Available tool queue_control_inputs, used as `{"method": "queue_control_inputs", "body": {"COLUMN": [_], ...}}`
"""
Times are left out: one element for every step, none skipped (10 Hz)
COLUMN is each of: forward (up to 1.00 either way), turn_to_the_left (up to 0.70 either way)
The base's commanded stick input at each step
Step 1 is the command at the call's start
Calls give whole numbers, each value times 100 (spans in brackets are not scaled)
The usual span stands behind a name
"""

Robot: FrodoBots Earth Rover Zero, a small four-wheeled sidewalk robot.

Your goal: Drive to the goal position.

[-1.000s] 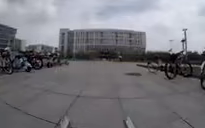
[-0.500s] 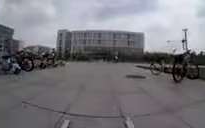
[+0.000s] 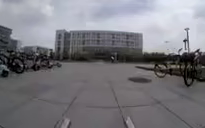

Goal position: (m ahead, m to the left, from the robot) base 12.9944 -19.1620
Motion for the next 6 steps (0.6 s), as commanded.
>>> {"method": "queue_control_inputs", "body": {"forward": [100,100,100,100,100,100], "turn_to_the_left": [-5,0,-15,-33,-40,-40]}}
